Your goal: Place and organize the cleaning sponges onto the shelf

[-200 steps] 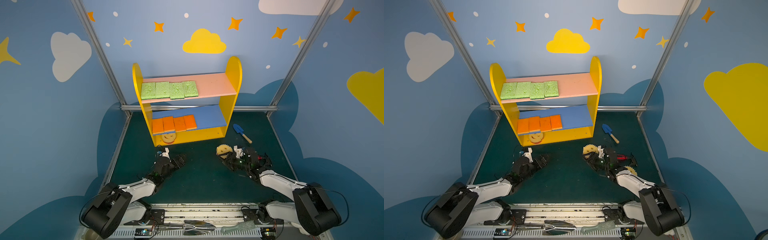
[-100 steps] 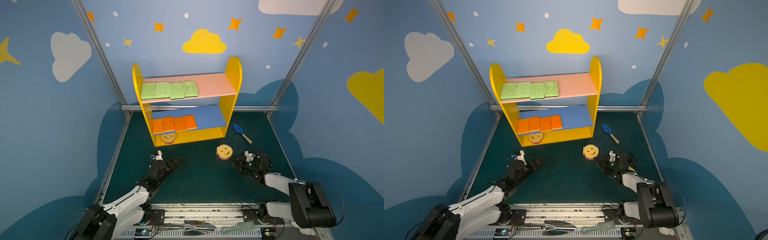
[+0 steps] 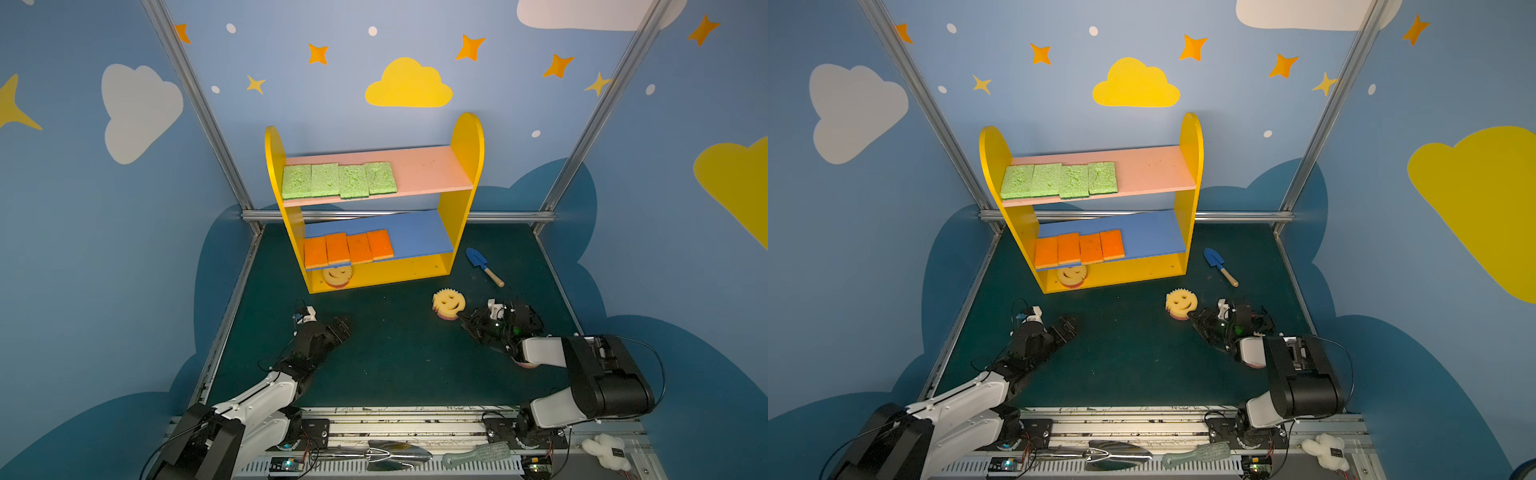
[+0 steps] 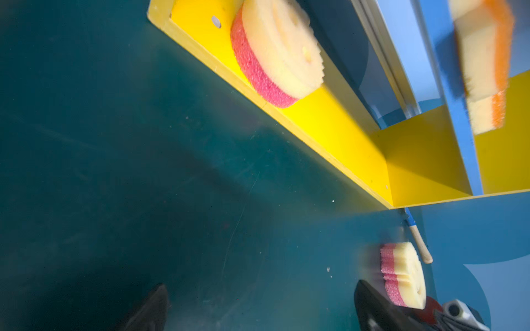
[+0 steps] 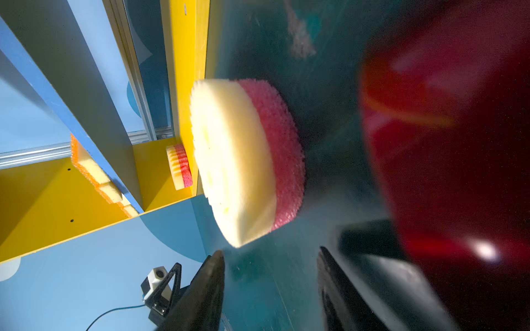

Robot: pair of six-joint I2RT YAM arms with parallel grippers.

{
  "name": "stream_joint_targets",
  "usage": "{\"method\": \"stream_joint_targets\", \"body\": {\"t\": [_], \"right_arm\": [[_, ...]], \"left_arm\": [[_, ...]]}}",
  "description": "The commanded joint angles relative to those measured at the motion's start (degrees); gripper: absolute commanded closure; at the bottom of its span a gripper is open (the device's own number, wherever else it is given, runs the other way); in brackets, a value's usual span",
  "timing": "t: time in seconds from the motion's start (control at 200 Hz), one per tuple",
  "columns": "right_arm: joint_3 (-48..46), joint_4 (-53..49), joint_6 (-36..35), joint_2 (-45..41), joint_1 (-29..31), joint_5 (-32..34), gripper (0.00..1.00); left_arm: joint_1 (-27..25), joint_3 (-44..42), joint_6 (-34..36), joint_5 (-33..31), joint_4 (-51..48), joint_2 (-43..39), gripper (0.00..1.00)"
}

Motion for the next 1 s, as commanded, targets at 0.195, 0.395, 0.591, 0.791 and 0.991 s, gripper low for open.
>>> {"method": "stream_joint_targets", "body": {"t": [0.195,0.395,0.591,0.791,0.991], "right_arm": [[3.11,6.06,1.46,7.65,-0.26,0.65,0.62],[4.18,6.29,0.93,9.43,-0.17,1.05,0.73],[4.37,6.97,1.53,8.89,1.27,1.22,0.96],[5.71,5.1,2.87,6.3,5.51,3.12,0.99],[9.32,1.88,4.52,4.29,12.83,6.98,0.99]], "left_arm": [[1.36,0.16,1.34,1.68,0.86,0.97,0.0],[1.91,-0.1,1.53,1.68,-0.42,-0.31,0.01],[2.05,-0.1,1.52,1.95,-2.01,-2.1,0.0],[2.4,-0.31,1.53,1.96,-5.47,-6.13,0.01],[4.52,-3.08,0.31,2.36,-9.91,-13.97,0.01]]}}
